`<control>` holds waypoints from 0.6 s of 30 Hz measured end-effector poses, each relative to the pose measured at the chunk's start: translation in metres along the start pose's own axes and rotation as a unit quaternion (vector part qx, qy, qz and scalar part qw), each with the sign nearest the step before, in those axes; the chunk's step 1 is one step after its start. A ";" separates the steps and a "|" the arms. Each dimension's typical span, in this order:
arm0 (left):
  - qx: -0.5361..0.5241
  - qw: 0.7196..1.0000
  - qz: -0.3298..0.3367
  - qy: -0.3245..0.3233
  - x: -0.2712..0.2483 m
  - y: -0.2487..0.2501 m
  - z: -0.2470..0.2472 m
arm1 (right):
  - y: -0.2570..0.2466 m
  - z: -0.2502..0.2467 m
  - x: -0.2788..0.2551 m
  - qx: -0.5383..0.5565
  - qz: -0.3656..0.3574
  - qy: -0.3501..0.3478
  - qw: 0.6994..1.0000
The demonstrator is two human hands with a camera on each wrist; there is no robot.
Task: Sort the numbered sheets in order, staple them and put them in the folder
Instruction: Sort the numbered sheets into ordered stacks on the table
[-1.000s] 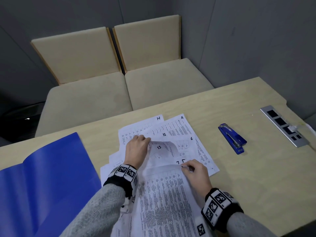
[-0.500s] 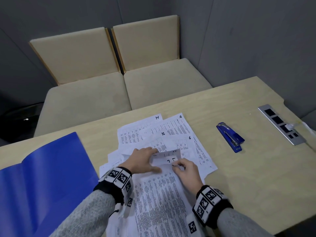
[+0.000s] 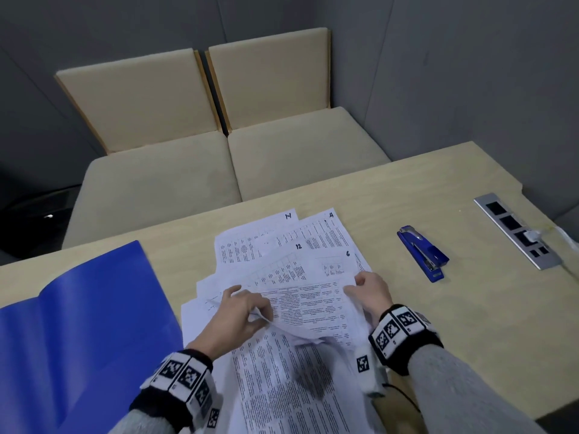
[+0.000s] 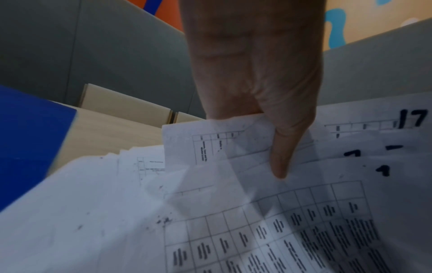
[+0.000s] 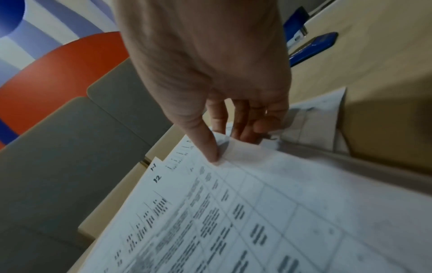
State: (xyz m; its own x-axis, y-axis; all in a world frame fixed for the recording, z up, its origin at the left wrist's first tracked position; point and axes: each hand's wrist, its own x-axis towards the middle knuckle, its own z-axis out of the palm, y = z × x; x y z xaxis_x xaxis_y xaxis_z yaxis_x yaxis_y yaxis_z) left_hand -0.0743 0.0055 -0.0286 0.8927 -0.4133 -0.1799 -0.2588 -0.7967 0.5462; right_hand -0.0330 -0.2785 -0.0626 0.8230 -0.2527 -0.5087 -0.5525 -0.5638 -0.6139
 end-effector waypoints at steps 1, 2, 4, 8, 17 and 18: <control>-0.004 1.000 0.002 0.006 -0.006 0.001 0.000 | -0.002 0.000 0.000 0.006 -0.013 -0.001 1.000; -0.009 1.000 0.002 0.012 -0.010 0.001 0.000 | -0.004 0.000 0.000 0.019 -0.028 0.008 0.999; -0.014 1.000 0.003 0.023 -0.017 0.004 0.000 | -0.005 -0.002 0.001 0.069 -0.057 0.047 0.995; 0.001 0.999 0.018 0.038 -0.013 0.009 -0.003 | 0.008 -0.004 0.005 0.214 -0.032 0.084 0.973; 0.060 0.997 0.015 0.049 -0.009 0.015 -0.012 | 0.037 -0.038 0.001 0.308 0.078 0.120 0.940; 0.056 0.997 0.014 0.048 -0.010 0.015 -0.013 | 0.037 -0.038 -0.001 0.317 0.079 0.111 0.939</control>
State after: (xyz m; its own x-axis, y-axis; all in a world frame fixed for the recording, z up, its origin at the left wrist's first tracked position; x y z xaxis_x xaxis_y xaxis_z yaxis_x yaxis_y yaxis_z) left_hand -0.0820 0.0032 -0.0080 0.9148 -0.3952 -0.0834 -0.3181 -0.8320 0.4545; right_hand -0.0488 -0.3288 -0.0621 0.6927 -0.4910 -0.5284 -0.5792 0.0578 -0.8131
